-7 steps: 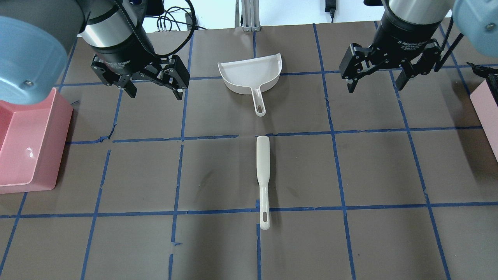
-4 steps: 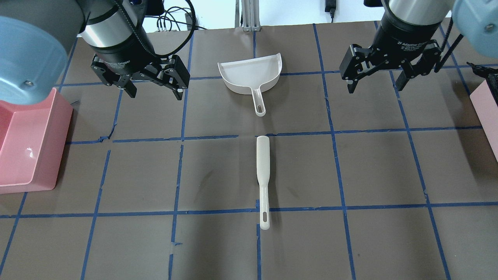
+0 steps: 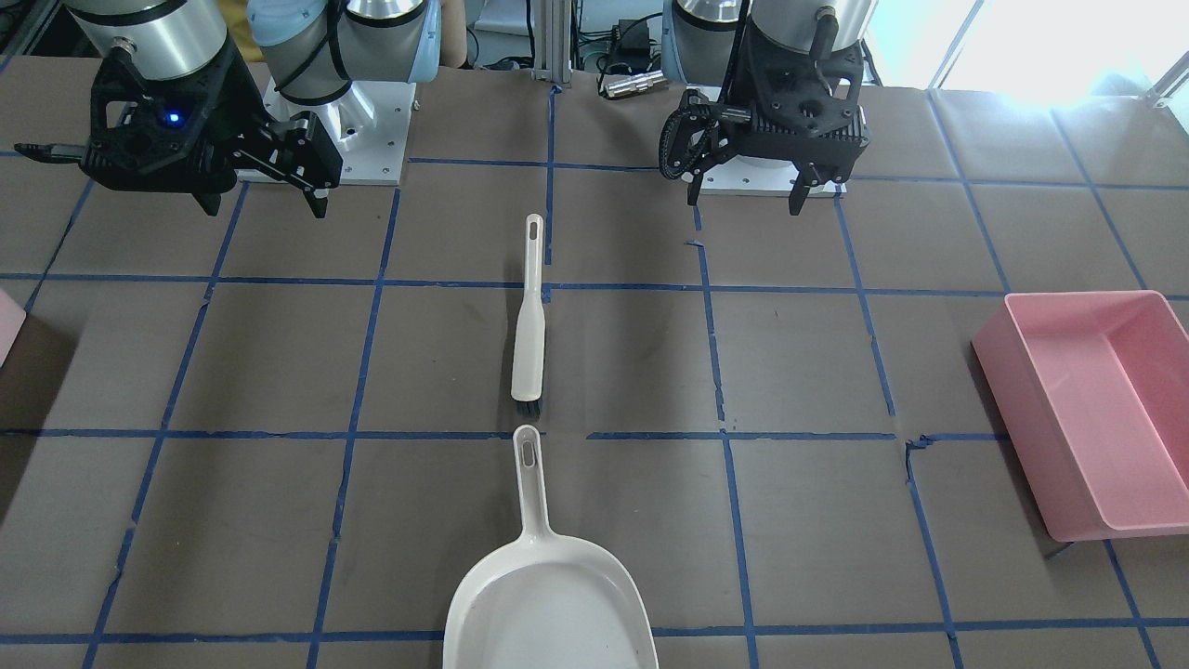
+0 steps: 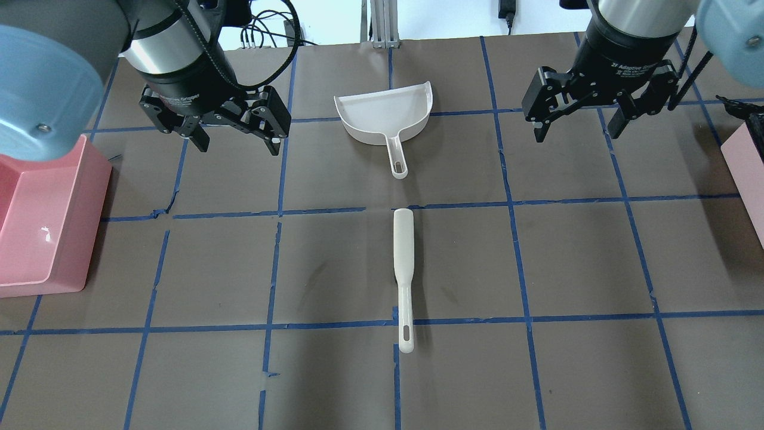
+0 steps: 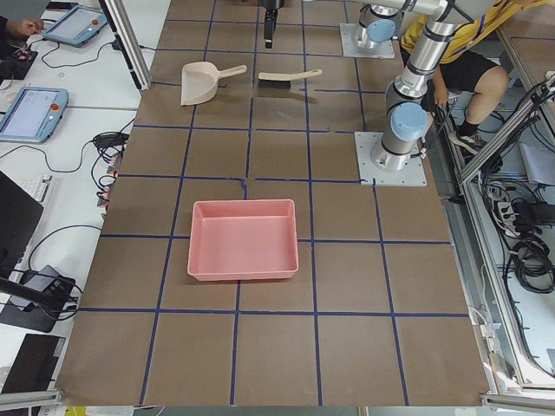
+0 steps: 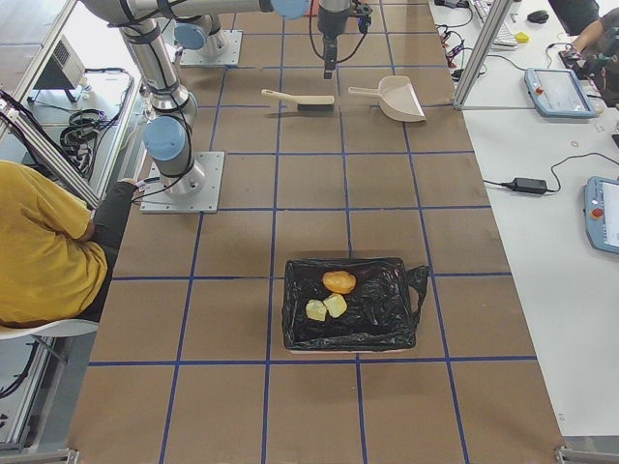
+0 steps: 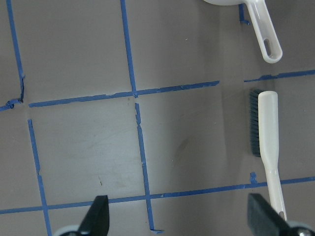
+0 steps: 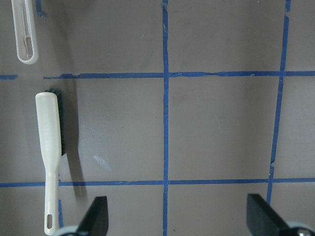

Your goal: Sweep and dump trash in nearest bin

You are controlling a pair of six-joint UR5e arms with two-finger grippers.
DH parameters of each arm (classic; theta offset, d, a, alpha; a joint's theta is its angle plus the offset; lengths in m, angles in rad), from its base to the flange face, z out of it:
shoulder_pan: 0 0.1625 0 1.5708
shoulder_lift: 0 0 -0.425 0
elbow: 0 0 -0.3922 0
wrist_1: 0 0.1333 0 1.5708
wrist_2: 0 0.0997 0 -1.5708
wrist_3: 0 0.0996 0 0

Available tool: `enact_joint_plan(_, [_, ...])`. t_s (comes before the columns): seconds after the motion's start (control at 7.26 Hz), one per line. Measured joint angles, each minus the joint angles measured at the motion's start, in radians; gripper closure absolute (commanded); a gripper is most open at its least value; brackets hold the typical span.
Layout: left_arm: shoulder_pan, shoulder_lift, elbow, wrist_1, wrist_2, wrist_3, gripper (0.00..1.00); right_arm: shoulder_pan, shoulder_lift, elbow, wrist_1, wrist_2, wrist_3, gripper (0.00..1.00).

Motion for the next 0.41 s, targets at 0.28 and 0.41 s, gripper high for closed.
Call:
enact_joint_plan(0.28, [0.000, -0.001, 0.000, 0.004, 0.000, 0.000, 0.00, -0.001, 0.000, -0.001, -0.001, 0.000, 0.000, 0.00])
enact_joint_plan(0.41, [-0.001, -0.001, 0.000, 0.005, 0.000, 0.000, 0.00, -0.001, -0.001, 0.000, -0.001, 0.000, 0.000, 0.00])
